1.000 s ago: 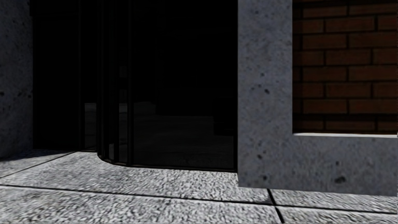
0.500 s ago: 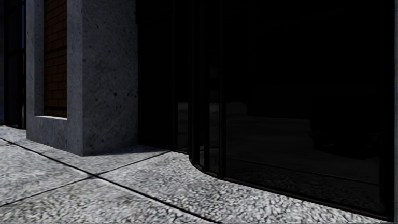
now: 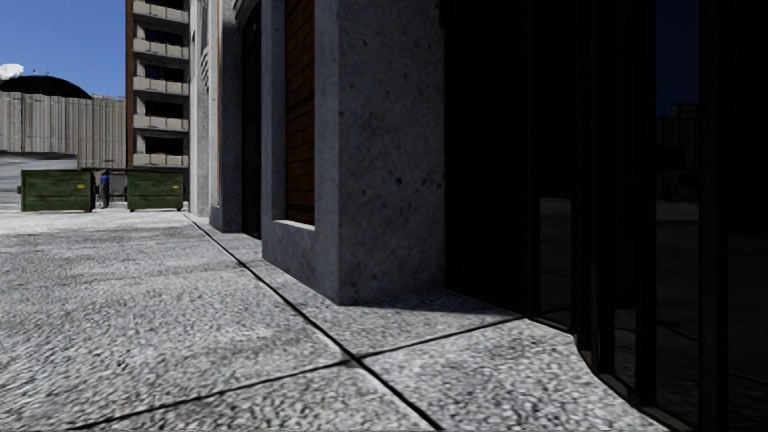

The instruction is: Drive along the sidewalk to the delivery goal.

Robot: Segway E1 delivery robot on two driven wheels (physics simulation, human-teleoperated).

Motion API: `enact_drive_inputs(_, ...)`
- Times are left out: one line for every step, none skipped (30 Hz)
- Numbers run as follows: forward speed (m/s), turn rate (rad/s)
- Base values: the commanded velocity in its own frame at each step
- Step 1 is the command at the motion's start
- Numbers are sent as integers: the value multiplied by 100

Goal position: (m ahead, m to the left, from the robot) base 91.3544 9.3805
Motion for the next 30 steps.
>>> enact_drive_inputs(113,96)
enact_drive_inputs(117,96)
enact_drive_inputs(119,96)
enact_drive_inputs(119,96)
enact_drive_inputs(122,96)
enact_drive_inputs(123,96)
enact_drive_inputs(124,96)
enact_drive_inputs(124,96)
enact_drive_inputs(124,96)
enact_drive_inputs(125,96)
enact_drive_inputs(125,96)
enact_drive_inputs(125,96)
enact_drive_inputs(126,96)
enact_drive_inputs(126,96)
enact_drive_inputs(126,96)
enact_drive_inputs(126,93)
enact_drive_inputs(126,86)
enact_drive_inputs(126,73)
enact_drive_inputs(126,0)
enact_drive_inputs(126,4)
enact_drive_inputs(126,0)
enact_drive_inputs(126,0)
enact_drive_inputs(126,0)
enact_drive_inputs(126,0)
enact_drive_inputs(126,0)
enact_drive_inputs(126,0)
enact_drive_inputs(126,0)
enact_drive_inputs(126,0)
enact_drive_inputs(126,0)
enact_drive_inputs(126,0)
